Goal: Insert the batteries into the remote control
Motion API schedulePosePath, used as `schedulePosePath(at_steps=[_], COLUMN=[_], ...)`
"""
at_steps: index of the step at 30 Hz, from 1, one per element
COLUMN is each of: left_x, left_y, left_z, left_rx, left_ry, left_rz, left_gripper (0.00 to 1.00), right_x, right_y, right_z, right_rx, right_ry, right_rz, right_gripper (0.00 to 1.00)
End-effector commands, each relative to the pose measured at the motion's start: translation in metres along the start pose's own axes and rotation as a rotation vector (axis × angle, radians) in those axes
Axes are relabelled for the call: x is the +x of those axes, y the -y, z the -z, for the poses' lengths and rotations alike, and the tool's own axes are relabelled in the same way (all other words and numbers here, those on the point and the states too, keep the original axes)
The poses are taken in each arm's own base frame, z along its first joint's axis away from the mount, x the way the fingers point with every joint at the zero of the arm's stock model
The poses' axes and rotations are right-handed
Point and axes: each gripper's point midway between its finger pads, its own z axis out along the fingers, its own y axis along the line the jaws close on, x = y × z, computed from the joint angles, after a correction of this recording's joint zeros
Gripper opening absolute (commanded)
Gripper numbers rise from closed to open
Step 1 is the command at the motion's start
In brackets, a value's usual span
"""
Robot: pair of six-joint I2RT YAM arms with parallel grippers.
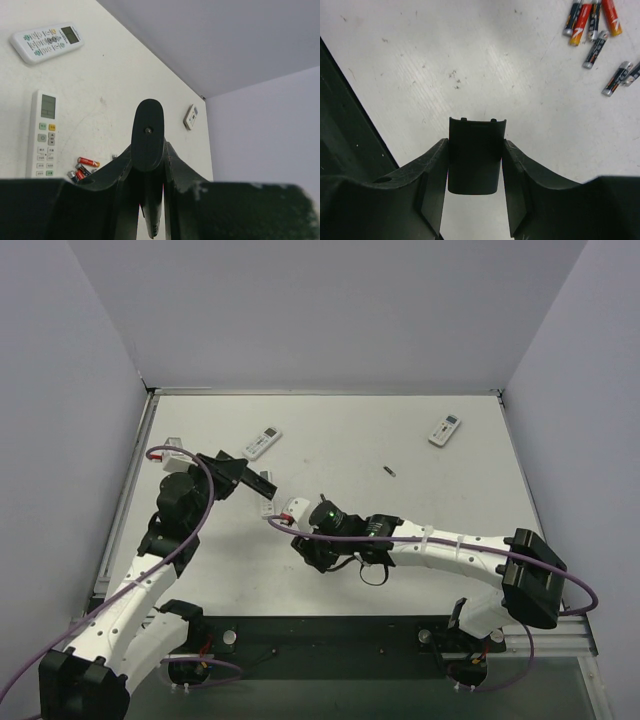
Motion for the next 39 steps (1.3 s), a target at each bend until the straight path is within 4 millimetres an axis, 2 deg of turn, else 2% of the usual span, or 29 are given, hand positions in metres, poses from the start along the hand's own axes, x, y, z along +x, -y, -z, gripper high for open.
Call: schedulePosePath(at_steps=[1,5,8,12,15,22,28,33,36,39], left_x=[-0.034,-0.026,-0.016,0.006,0.024,0.052,0.065,0.070,0.073,0.074], left_y=[0.032,0.022,0.012,0.010,0.009,0.001,0.002,0.003,0.003,0.005], left_z=[0.001,0.000,0.003,0.012,0.020,0.031,0.035,0.036,0.036,0.037], left_rx=[0.094,0.096,0.099,0.162,0.215,0.266,0.297,0.311,0.313,0.319], left_ry=[0.137,0.129,0.101,0.019,-0.046,-0.153,-0.207,-0.230,-0.246,-0.255], left_rz=[0.003,-0.049,-0.115,-0.174,-0.195,-0.215,-0.239,-0.263,-0.262,-0.261], left_gripper=[0.00,0.00,0.00,0.00,0.00,0.00,0.00,0.00,0.00,0.00], right_x=[0.011,0.007,0.016,0.046,0.068,0.104,0.122,0.123,0.112,0.090], right_y=[-0.004,0.004,0.027,0.070,0.095,0.117,0.119,0.118,0.120,0.126], right_z=[0.009,0.012,0.011,0.012,0.013,-0.001,-0.015,-0.014,-0.006,0.008], right_rx=[-0.017,0.024,0.120,0.292,0.374,0.445,0.453,0.449,0.450,0.448], right_ry=[-0.051,-0.035,-0.064,-0.176,-0.238,-0.356,-0.430,-0.445,-0.425,-0.370], right_rz=[0.021,0.007,-0.060,-0.186,-0.298,-0.429,-0.484,-0.489,-0.487,-0.482], right_gripper=[0.25,0.24,0.24,0.25,0.27,0.30,0.34,0.58,0.70,0.82])
